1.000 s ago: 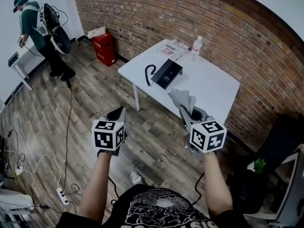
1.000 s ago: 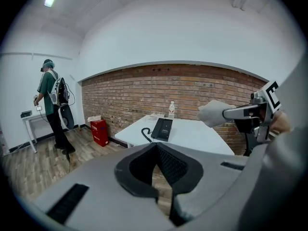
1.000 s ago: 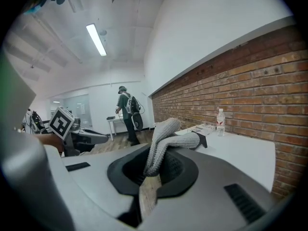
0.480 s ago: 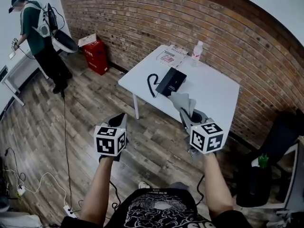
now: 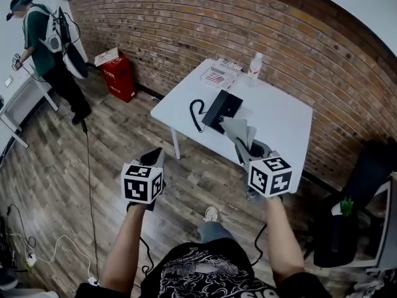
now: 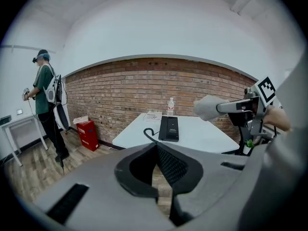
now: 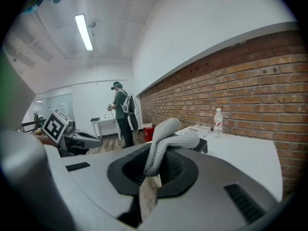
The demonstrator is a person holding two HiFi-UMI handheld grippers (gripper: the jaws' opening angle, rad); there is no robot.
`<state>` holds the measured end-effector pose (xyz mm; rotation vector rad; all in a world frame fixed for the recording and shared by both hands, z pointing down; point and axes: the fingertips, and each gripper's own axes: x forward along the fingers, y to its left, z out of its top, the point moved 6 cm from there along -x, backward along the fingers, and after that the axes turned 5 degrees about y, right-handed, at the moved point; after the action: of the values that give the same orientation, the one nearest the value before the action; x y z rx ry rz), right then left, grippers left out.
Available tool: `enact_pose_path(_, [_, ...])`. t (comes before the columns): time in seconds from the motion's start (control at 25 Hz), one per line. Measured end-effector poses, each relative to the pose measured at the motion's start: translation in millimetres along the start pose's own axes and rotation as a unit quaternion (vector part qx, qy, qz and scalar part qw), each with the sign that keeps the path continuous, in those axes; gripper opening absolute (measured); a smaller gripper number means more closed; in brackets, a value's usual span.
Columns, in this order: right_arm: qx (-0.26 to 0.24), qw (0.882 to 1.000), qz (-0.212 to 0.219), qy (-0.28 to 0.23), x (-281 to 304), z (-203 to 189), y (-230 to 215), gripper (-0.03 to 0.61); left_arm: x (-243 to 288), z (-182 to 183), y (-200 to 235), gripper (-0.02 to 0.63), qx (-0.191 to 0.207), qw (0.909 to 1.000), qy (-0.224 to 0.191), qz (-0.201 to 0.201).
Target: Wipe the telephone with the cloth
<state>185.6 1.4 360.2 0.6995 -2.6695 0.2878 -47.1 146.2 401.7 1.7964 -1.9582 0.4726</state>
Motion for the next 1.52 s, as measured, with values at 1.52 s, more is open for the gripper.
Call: enact_pose_path(1.52, [0.065, 0.998, 0.007, 0.017, 224.1, 68.4, -229.8, 0.011, 292.4, 169.7, 42.7, 0.006, 0.058, 0.9966, 0.057, -0.015])
